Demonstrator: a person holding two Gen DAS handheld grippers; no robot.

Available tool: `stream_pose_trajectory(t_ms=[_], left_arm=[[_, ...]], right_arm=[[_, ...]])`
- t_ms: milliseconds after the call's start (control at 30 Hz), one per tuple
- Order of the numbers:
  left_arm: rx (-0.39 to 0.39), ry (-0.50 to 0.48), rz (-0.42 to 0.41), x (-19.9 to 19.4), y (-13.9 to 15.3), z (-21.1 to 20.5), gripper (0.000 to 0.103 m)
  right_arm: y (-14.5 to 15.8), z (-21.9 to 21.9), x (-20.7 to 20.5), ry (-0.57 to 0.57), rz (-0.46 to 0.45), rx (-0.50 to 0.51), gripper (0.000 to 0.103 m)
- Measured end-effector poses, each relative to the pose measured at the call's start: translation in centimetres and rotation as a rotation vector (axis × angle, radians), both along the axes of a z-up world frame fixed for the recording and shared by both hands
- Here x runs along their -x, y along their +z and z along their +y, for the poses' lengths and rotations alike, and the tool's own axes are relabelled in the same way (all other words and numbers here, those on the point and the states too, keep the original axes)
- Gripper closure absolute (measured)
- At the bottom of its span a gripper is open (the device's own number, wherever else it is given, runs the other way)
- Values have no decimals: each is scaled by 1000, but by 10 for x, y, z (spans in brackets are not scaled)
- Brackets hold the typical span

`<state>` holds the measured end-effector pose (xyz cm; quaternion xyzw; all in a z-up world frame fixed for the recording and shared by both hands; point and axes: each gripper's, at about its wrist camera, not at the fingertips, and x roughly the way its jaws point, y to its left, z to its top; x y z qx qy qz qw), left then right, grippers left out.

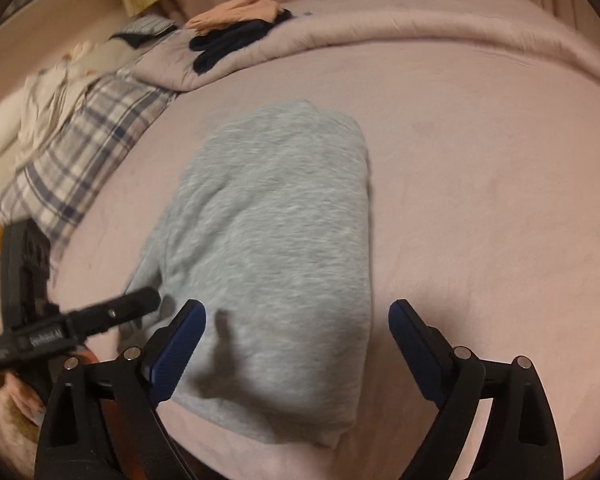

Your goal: Fold small clothes

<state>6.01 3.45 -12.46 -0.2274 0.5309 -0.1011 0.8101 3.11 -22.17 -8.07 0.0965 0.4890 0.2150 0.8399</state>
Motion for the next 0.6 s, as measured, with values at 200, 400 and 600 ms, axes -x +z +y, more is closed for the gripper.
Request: stream_pose_trajectory(t_ms=[200, 400, 600], left_arm=[[100, -10, 2, -13, -16, -5, 1], [197, -26, 17, -32, -14, -22, 46], [66, -39, -62, -29, 20, -53, 62]], right_arm=[[-34, -5, -16, 19, 118, -147, 11], [-54, -2, -28, 27, 206, -312, 23], [-32, 1, -15, 40, 127, -244, 57]])
